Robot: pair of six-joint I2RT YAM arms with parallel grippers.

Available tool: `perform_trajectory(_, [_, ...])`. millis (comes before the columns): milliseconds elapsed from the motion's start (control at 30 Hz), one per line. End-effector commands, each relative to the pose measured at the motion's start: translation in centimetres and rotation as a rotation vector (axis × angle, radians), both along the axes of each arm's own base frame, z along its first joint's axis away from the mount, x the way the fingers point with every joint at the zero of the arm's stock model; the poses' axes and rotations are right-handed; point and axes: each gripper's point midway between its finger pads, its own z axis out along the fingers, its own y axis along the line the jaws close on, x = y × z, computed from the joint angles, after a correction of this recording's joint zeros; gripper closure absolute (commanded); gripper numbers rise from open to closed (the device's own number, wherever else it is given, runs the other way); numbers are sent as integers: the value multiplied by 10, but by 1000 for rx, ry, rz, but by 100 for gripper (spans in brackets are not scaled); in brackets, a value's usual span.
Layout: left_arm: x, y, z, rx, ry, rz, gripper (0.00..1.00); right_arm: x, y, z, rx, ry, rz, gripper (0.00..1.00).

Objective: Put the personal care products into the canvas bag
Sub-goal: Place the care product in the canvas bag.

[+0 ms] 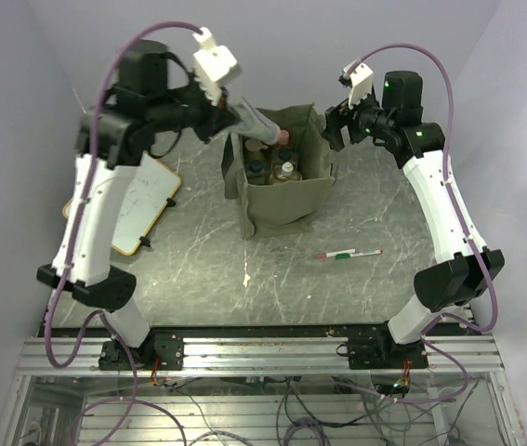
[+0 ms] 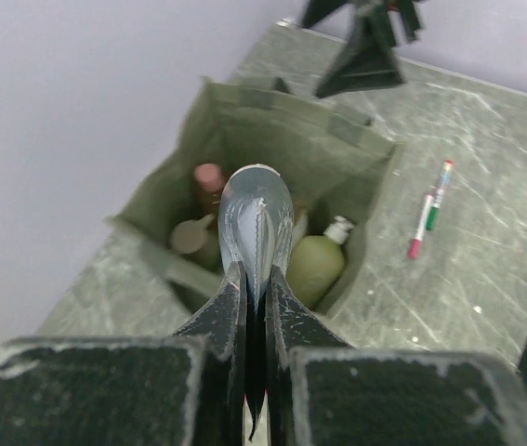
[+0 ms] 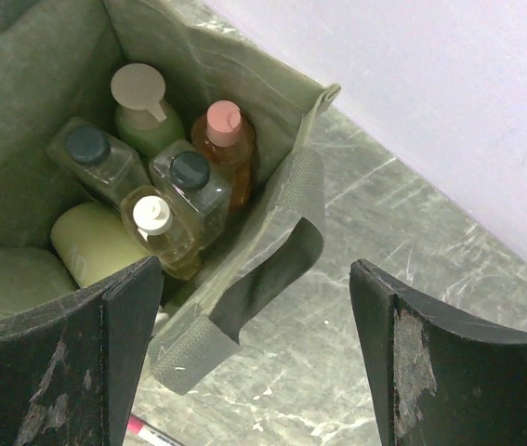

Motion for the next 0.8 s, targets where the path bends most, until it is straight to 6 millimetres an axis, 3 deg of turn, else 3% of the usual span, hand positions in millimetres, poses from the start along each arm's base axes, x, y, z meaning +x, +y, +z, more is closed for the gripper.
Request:
perform_trajectory(0, [-3,-51,6,-19,-60,-117,93,-2,-13,9,12,-27,-32,18])
perform_trajectory(167, [5,-84,-33,16,39,-154,93,-7,-27,6,9,-20,-53,18])
perform_trajectory(400, [8,-97,-91,122,191,-167,93,-10,-40,-7,20,17,-73,18])
perform_trajectory(767, [-9,-121,-145,162,384,-283,93,-15,-45,-26,28,64,-71,18])
